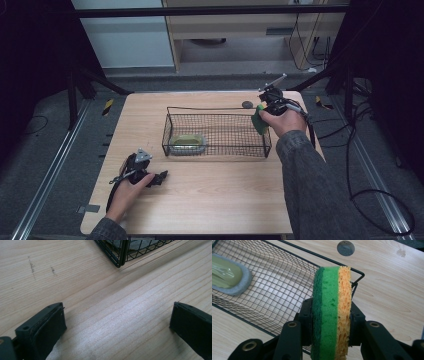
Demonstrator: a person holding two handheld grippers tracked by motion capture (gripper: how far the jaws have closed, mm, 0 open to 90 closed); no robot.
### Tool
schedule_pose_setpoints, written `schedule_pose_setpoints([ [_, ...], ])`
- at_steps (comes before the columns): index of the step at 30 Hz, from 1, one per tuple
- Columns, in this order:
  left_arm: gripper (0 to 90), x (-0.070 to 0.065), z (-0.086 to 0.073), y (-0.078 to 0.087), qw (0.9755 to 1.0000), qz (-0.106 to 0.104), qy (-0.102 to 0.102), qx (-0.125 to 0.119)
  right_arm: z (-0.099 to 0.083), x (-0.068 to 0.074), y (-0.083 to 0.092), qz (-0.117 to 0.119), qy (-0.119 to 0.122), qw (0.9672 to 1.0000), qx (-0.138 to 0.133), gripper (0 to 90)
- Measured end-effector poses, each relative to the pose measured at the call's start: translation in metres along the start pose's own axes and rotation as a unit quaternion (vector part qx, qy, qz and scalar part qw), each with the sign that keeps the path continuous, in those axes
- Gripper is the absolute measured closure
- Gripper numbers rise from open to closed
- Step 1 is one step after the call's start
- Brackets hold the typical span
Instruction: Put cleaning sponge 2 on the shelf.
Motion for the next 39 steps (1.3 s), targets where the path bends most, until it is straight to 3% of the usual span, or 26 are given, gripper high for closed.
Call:
schedule_pose_setpoints([
  [21, 0.0, 0.0, 0.0, 0.0, 1.0, -0.001, -0.001, 0.0, -0.022, -0.004, -0.038, 0.0, -0.009, 0.9997, 0.025, 64.5],
  [39, 0.0, 0.0, 0.0, 0.0, 1.0, -0.001, -0.001, -0.001, -0.033, -0.005, -0.056, -0.01, -0.002, 0.9991, 0.041, 64.3],
])
Point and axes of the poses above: each handheld gripper's, and its own axes: y roughly backward along the jaws, z roughly out of its top, x roughly to its left, the point moved 10 cm from there along -y, roughly forward along the jaws, and after that the axes turned 6 degrees about -x, right-handed, at the moved point
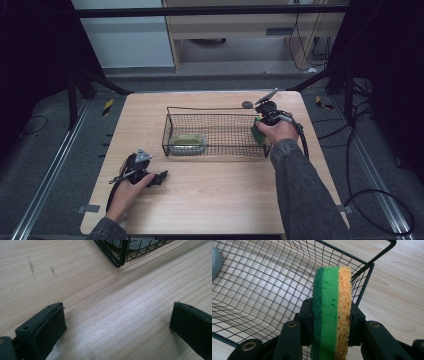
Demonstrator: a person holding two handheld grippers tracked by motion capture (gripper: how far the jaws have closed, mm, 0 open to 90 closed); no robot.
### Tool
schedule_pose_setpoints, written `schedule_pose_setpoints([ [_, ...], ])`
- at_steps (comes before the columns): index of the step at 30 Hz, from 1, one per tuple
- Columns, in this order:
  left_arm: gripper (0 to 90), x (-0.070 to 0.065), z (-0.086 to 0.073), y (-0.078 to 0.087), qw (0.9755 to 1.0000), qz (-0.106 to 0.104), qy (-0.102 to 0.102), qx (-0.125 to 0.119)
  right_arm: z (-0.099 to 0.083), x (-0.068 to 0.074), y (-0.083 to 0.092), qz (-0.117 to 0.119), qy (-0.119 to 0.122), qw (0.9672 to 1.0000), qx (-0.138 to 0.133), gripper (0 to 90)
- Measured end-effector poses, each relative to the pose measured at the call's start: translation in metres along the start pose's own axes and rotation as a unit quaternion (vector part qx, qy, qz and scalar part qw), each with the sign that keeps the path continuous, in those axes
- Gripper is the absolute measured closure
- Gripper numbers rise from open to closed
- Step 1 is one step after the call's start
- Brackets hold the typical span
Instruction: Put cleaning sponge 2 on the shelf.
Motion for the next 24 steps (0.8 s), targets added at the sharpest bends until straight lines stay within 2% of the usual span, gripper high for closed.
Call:
schedule_pose_setpoints([
  [24, 0.0, -0.0001, 0.0, 0.0, 1.0, 0.0, 0.0, 0.0, -0.0016, 0.0018, -0.0054, -0.004, 0.003, 1.0, 0.006, 61.9],
])
Point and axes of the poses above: each handheld gripper's, and its own axes: y roughly backward along the jaws, z roughly out of its top, x roughly to its left, the point moved 10 cm from there along -y, roughly forward along the jaws, and after that the axes turned 6 degrees about -x, right-handed, at the moved point
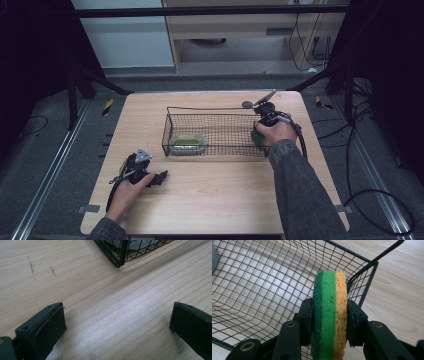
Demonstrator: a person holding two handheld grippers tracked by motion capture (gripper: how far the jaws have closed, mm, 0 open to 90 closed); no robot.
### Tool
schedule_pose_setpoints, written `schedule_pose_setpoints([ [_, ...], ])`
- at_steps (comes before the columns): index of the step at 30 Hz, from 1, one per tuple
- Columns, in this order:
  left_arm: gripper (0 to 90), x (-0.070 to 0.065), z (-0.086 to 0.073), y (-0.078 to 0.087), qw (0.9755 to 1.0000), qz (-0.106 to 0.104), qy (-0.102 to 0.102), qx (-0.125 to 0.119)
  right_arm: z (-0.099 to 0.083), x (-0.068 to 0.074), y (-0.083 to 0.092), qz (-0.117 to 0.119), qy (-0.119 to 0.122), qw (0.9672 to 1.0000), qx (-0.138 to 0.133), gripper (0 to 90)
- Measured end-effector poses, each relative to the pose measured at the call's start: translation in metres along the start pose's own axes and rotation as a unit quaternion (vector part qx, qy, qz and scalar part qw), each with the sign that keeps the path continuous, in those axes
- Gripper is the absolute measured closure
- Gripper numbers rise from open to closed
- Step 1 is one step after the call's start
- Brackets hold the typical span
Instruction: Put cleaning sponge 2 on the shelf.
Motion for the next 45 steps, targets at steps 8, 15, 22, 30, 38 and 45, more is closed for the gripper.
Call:
schedule_pose_setpoints([
  [8, 0.0, 0.0, 0.0, 0.0, 1.0, 0.0, 0.0, 0.0, 0.002, 0.004, 0.001, 0.004, 0.003, 1.0, -0.002, 59.4],
  [15, 0.0, 0.0, 0.0, 0.0, 1.0, 0.0, 0.0, 0.0, 0.006, 0.009, 0.003, 0.007, 0.002, 1.0, -0.004, 58.2],
  [22, 0.0, 0.0, 0.0, 0.0, 1.0, -0.001, -0.001, 0.002, 0.01, 0.013, 0.002, 0.008, 0.003, 0.9999, -0.006, 57.7],
  [30, 0.0, 0.0, 0.0, 0.0, 1.0, -0.002, -0.002, 0.002, 0.012, 0.016, 0.001, 0.008, 0.003, 0.9999, -0.007, 55.2],
  [38, 0.0, 0.0, 0.0, 0.0, 1.0, -0.002, -0.002, 0.003, 0.015, 0.022, -0.001, 0.006, -0.004, 0.9999, -0.007, 51.0],
  [45, 0.0, 0.0, 0.0, 0.0, 1.0, -0.001, -0.001, 0.002, 0.018, 0.026, -0.004, 0.004, -0.013, 0.9999, -0.006, 44.4],
])
Point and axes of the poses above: each handheld gripper's, and its own axes: y roughly backward along the jaws, z roughly out of its top, x roughly to its left, the point moved 10 cm from there along -y, roughly forward along the jaws, and after that the axes turned 6 degrees about -x, right-handed, at the moved point
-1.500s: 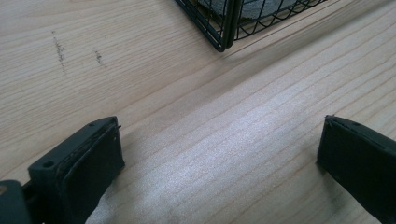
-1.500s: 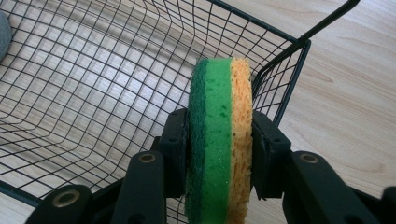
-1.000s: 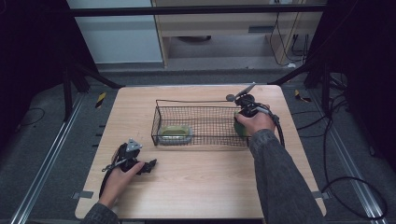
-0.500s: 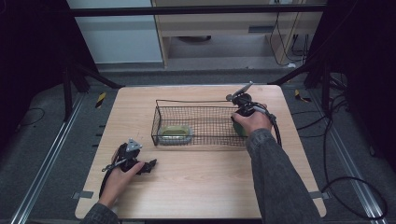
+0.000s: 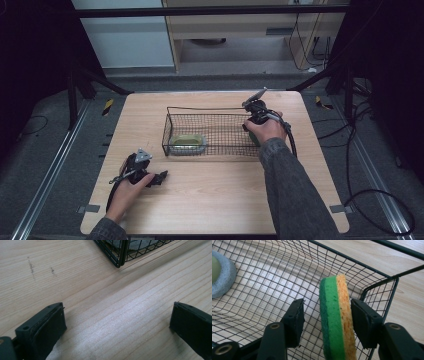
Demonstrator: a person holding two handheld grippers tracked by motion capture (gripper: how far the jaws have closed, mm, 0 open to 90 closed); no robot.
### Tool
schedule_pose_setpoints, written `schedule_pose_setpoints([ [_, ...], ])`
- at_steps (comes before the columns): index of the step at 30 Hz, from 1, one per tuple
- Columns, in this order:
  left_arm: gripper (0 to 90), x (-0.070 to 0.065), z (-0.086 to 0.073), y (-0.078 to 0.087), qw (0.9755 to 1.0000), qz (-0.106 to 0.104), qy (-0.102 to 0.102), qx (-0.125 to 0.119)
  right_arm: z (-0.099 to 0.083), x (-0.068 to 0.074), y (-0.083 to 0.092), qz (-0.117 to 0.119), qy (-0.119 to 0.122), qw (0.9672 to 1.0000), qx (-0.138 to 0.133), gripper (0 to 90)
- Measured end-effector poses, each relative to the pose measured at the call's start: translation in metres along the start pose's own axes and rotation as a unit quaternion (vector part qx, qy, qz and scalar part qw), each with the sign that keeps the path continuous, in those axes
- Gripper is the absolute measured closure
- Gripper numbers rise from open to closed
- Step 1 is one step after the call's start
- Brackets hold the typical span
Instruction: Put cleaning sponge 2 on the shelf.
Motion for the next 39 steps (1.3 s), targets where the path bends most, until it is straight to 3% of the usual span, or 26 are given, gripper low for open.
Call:
schedule_pose_setpoints([
  [21, 0.0, 0.0, 0.0, 0.0, 1.0, -0.001, -0.001, 0.0, 0.006, 0.011, -0.006, -0.014, -0.015, 0.9998, -0.004, 8.6],
  [39, 0.0, 0.0, 0.0, 0.0, 1.0, -0.002, -0.001, 0.0, 0.008, 0.019, 0.006, -0.001, -0.01, 0.9998, -0.017, 9.8],
])
Point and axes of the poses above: each handheld gripper's, and its own axes: y roughly backward along the jaws, z roughly out of its top, x roughly to its left, the point moved 10 cm from there along -y, roughly forward along the jaws, and after that the axes turned 6 degrees about -x, right-handed, at the moved point
